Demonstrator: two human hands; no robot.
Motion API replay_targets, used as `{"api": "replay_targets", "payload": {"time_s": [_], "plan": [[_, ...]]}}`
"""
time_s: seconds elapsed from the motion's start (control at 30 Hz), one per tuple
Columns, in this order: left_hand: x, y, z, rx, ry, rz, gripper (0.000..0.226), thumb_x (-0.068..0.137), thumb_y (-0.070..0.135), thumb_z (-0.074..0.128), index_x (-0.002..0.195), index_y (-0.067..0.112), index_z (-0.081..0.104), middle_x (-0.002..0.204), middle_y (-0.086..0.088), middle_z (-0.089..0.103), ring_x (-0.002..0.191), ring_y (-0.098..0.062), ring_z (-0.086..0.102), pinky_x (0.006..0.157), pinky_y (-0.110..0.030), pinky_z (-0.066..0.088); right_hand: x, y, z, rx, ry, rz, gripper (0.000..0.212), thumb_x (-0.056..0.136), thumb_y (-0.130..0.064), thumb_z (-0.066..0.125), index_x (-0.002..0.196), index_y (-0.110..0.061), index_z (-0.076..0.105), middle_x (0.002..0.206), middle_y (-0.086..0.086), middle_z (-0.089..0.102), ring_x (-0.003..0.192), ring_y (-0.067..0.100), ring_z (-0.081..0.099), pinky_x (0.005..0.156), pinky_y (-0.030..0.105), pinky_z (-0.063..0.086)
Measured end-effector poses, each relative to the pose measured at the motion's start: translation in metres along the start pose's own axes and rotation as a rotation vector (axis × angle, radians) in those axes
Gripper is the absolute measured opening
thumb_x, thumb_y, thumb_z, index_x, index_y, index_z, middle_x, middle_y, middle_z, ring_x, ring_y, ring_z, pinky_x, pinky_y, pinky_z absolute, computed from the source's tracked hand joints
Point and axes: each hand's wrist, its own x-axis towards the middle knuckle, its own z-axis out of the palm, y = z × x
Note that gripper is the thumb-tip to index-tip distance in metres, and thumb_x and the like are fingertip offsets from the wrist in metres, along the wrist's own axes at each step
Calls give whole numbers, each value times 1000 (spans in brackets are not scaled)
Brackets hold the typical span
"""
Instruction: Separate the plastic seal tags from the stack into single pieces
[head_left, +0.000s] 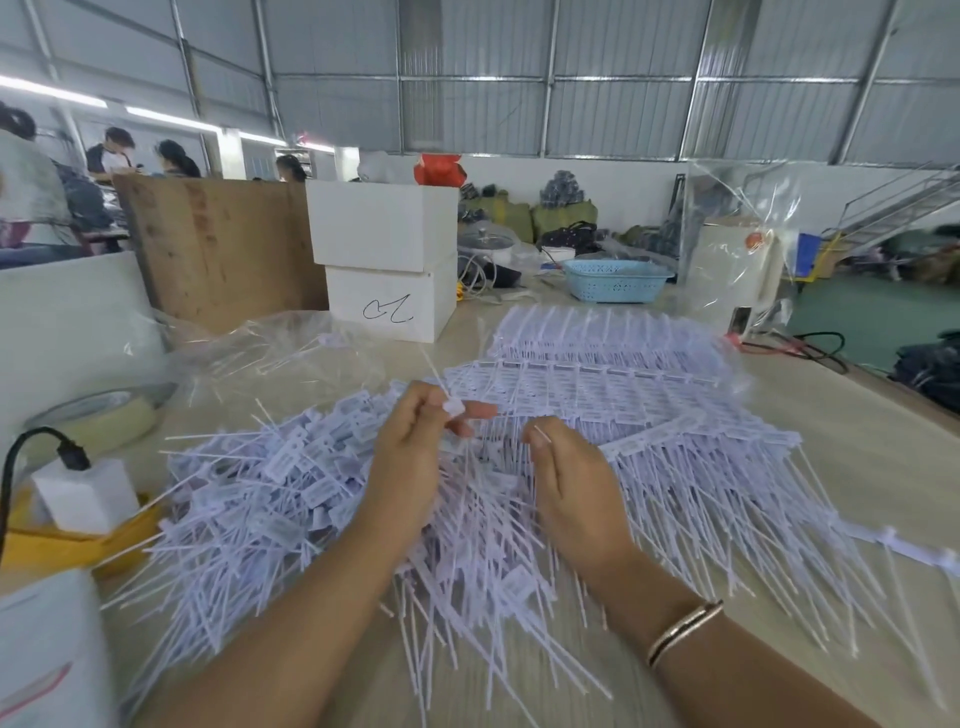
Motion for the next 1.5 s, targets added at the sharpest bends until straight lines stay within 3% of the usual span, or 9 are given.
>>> {"api": "replay_targets", "payload": {"time_s": [0.13,0.33,0.5,0.7,0.9,1.07,1.23,1.37,1.5], "plan": [[3,-5,-8,457,-35,220,14,99,17,45,89,27,48,67,3,66,58,-6,60,65,-27,42,-1,-4,3,-100,-81,-40,27,92,-27,42,103,-15,63,89,-4,56,85,17,53,80,34,40],[7,-11,-12,1073,133,227,30,92,21,51,122,18,53,113,-5,55,104,-26,51,87,-37,29,-4,6,4,19,-179,101,32,78,-13,56,105,-27,45,100,-11,50,101,20,49,86,33,38],[2,-6,-7,1059,167,470,35,85,15,64,120,15,58,122,-10,53,109,-26,44,87,-41,31,-5,6,7,92,-138,83,26,75,-19,49,96,-29,37,90,-21,42,92,16,46,72,29,37],[-5,-5,-4,986,-336,618,25,78,27,43,94,27,63,89,14,60,86,-12,54,79,-29,21,2,-1,3,312,-63,40,36,67,-6,37,90,-33,34,88,-11,42,86,24,45,78,41,40],[1,-17,0,976,-225,481,33,87,51,36,91,30,60,69,15,51,76,-9,47,75,-32,20,17,-8,-5,326,-165,88,35,70,-11,31,90,-38,38,90,-6,47,96,27,45,86,36,35],[-1,-16,0,808,-133,418,32,92,46,38,99,25,61,68,14,46,72,-9,46,75,-30,17,41,-9,-27,-7,-510,57,24,93,-25,41,109,-36,55,98,-11,61,102,7,48,99,28,14],[1,-9,-7,833,-163,609,35,93,40,41,118,22,57,95,7,65,86,-10,52,79,-30,24,56,-20,-53,93,-660,108,10,95,-20,54,95,-16,63,72,-3,56,58,1,50,57,14,36],[5,-6,-13,911,-227,772,30,89,37,49,116,26,52,98,7,64,88,-8,50,81,-26,25,63,-22,-64,112,-726,130,11,94,-21,56,98,-14,64,99,9,64,91,21,60,84,34,46],[6,-6,-11,1075,-71,921,18,88,32,55,94,23,70,86,9,67,79,-18,62,78,-33,34,62,-17,-62,104,-761,93,16,93,-22,58,78,-28,56,70,-9,49,54,-3,42,54,10,33]]}}
